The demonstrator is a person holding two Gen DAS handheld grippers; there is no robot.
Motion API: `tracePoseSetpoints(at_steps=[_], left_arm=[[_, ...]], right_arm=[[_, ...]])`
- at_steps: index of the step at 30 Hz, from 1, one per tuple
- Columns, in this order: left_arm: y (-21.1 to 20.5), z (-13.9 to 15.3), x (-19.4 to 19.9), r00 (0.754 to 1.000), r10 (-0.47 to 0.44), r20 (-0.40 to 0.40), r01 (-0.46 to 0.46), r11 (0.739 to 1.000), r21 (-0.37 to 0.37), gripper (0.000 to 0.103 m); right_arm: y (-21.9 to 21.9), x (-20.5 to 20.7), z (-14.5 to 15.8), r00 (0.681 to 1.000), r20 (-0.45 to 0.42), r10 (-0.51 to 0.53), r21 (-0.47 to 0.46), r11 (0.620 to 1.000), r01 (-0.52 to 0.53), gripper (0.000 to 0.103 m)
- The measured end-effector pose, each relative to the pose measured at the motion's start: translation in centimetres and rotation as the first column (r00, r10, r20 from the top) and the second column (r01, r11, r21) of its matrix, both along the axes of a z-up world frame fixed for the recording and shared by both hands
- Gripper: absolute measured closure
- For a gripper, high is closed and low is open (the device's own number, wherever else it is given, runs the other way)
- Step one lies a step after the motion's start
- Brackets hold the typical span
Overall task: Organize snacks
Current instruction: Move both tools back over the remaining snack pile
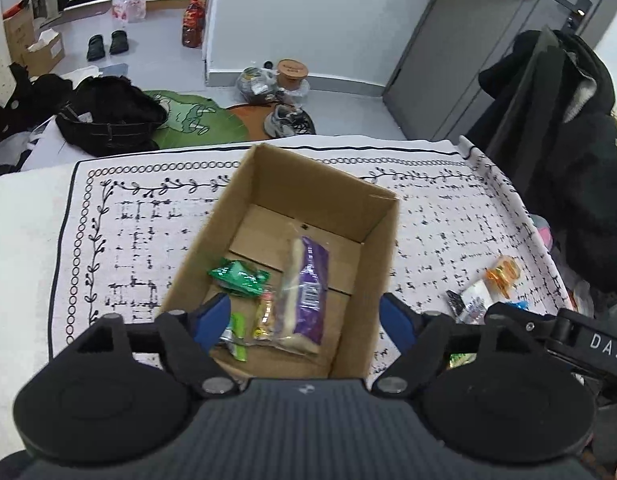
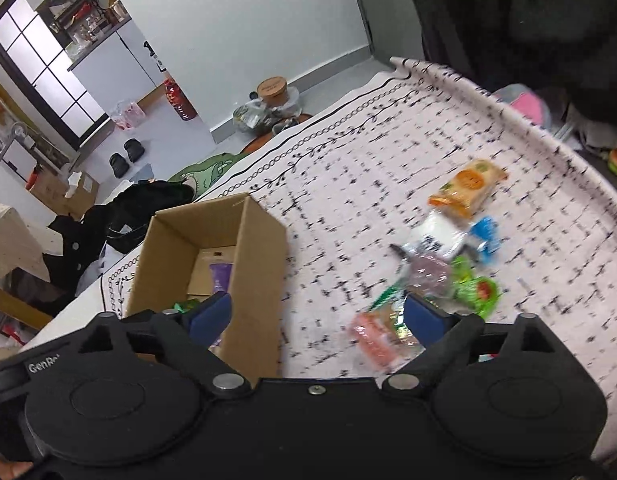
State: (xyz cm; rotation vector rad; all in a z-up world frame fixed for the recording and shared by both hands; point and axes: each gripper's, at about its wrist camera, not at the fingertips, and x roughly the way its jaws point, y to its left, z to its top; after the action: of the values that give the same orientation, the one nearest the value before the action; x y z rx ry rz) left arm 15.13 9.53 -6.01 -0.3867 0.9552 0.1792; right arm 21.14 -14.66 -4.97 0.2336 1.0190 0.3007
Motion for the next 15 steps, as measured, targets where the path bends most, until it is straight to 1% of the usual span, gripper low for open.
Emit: tracePoseSetpoints(at_steps=[2, 4, 6, 10, 15], left_arm=[[-0.6, 0.1, -0.1, 1.000, -0.007, 0.007, 0.007, 1.000, -0.005, 0.011], [-1.1, 0.2, 0.0, 1.000, -0.013, 0.010, 0.013, 1.000, -0.011, 0.006], [-1.7, 0.4, 0.0, 1.000, -0.025, 0.019, 0.025, 1.000, -0.011, 0.001], [-2.8, 0.7, -0.1, 0.999, -0.041, 0.028, 0.041, 0.999, -0.003, 0.000], [-4.1, 0.9, 0.0, 0.998, -0.058, 0.038, 0.058, 0.998, 0.007, 0.000]], right_arm=[[-0.9, -0.1, 0.1, 1.000, 0.014, -0.001, -0.002, 1.000, 0.001, 0.003], [-1.7, -0.2, 0.2, 1.000, 0.025, -0.012, -0.004, 1.000, 0.012, 0.000], [-2.6, -0.3, 0.2, 0.999, 0.029, -0.017, -0.003, 1.000, 0.017, 0.000], [-4.1, -0.2, 0.5, 0.999, 0.048, -0.008, -0.029, 1.000, 0.009, 0.000], [-6.0, 0.0, 0.7, 0.999, 0.045, 0.011, -0.055, 0.998, -0.009, 0.000]])
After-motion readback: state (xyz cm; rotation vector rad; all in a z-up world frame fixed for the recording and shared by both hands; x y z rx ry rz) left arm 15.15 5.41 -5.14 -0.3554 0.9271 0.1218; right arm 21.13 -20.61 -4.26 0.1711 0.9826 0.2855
